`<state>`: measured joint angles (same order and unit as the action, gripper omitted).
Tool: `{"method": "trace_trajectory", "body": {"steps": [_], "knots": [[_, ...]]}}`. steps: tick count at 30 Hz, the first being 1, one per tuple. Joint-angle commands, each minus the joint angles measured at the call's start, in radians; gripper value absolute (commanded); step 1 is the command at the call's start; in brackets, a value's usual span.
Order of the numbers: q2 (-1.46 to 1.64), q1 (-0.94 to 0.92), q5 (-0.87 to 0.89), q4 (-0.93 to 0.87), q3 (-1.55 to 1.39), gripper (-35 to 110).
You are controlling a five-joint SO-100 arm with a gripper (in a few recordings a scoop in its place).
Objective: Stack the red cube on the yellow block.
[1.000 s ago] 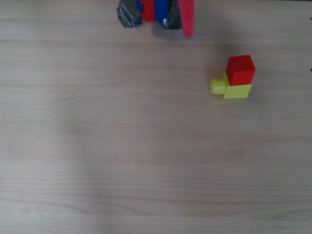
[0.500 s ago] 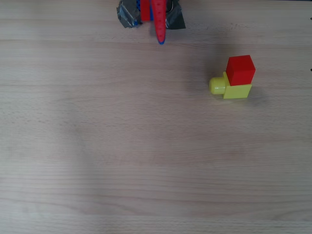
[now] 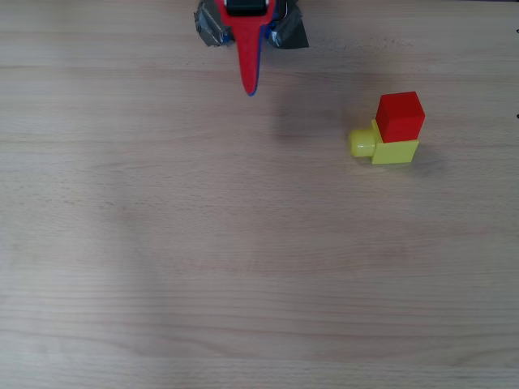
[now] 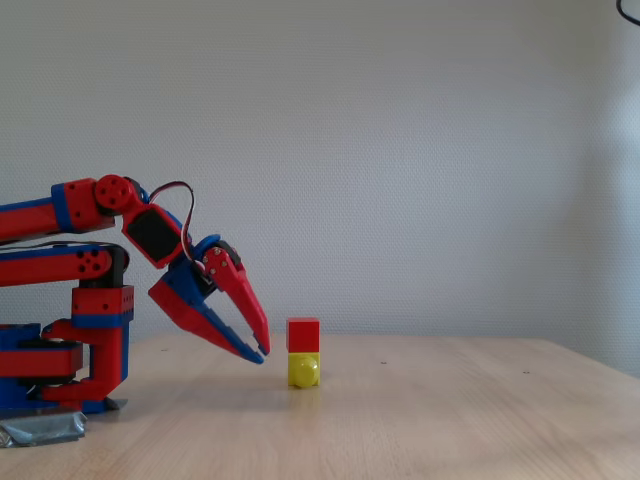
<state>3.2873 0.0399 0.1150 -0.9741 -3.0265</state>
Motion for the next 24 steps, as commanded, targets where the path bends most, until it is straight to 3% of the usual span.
{"method": "trace_trajectory", "body": {"steps": [1,24], "knots": [[0.018,0.003,0.006,-0.031,0.006,0],[0.018,-0.008,-0.009,-0.057,0.005,0]]}}
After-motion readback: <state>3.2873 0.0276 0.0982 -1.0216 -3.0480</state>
